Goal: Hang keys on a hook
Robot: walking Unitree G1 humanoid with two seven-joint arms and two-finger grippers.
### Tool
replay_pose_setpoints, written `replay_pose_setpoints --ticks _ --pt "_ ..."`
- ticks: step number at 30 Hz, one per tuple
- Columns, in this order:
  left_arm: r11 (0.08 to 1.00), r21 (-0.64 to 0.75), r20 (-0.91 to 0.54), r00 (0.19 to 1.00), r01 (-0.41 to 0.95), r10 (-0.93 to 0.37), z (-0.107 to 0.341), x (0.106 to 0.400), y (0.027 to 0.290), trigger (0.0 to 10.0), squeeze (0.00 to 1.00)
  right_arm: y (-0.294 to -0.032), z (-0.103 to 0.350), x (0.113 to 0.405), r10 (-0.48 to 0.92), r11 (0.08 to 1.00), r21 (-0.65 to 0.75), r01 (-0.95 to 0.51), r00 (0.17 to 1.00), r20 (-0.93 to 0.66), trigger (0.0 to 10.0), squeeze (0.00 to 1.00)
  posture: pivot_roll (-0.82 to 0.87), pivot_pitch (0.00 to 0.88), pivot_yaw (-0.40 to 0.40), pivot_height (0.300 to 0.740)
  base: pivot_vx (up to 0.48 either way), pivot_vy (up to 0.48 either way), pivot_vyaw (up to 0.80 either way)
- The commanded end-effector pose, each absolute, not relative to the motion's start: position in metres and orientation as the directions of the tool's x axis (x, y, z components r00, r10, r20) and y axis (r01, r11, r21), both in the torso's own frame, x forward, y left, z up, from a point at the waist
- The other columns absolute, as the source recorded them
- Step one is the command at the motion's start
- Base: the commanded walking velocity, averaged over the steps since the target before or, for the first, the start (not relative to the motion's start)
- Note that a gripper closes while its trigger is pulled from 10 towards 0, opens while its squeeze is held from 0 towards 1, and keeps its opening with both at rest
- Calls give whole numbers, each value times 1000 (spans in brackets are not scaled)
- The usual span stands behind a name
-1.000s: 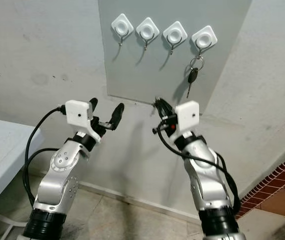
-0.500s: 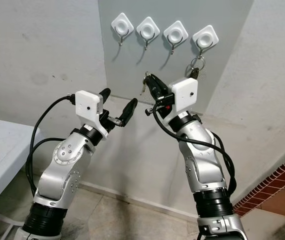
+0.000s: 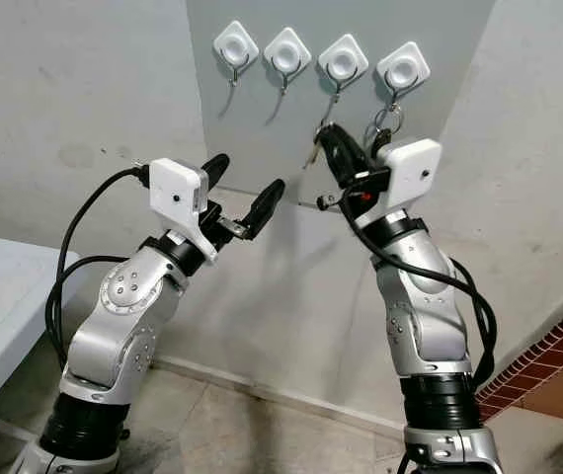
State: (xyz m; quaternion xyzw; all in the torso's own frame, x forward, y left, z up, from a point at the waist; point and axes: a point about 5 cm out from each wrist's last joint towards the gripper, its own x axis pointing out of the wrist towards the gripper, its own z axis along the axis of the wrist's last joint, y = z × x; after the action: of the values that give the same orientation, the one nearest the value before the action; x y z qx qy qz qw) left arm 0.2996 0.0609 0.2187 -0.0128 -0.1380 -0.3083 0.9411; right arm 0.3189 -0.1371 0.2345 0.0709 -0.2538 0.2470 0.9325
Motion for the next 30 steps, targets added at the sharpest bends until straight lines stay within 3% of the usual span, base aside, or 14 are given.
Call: replay_pose_setpoints --ticks 1,11,30 --pt "790 85 292 743 607 -603 229 296 56 10000 0 -137 250 316 428 855 3 -518 710 558 10000 0 3 16 -6 740 0 0 0" --pt "789 84 293 742 609 -603 231 295 56 10000 0 -132 259 316 444 833 14 -553 683 580 10000 0 14 15 -13 740 0 0 0" --pt "788 72 298 741 611 -602 234 291 54 10000 0 -136 257 326 381 780 217 -586 722 578 10000 0 26 15 -23 740 0 0 0"
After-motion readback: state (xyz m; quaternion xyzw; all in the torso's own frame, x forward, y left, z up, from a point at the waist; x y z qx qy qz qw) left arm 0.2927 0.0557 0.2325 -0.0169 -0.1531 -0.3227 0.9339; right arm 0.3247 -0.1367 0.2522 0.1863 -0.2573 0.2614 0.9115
